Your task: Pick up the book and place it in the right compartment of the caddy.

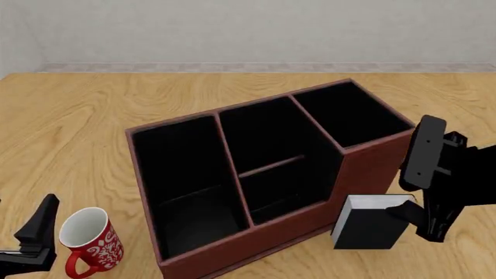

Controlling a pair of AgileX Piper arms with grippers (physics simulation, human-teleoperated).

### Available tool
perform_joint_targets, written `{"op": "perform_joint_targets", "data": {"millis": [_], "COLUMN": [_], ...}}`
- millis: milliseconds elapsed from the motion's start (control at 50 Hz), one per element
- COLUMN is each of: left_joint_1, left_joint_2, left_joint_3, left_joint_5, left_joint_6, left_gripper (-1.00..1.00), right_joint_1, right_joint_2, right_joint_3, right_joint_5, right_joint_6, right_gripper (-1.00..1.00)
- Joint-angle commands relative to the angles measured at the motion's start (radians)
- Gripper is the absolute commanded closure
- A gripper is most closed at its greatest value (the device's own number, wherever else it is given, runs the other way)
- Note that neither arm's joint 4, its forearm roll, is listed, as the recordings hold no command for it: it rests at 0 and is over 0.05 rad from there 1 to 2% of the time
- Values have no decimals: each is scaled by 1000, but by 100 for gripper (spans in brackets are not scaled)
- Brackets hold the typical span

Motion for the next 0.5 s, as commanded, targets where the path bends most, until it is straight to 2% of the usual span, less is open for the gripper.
{"op": "perform_joint_targets", "data": {"millis": [20, 180, 500], "left_joint_1": [3, 3, 6], "left_joint_2": [-6, -9, -12], "left_joint_3": [0, 0, 0], "left_joint_5": [10, 16, 28], "left_joint_6": [4, 4, 17], "left_gripper": [-100, -100, -100], "right_joint_1": [23, 25, 44], "right_joint_2": [20, 38, 63], "right_joint_3": [36, 66, 144], "right_joint_5": [-39, -85, -169], "right_joint_6": [37, 46, 119], "right_gripper": [-100, -100, -100]}}
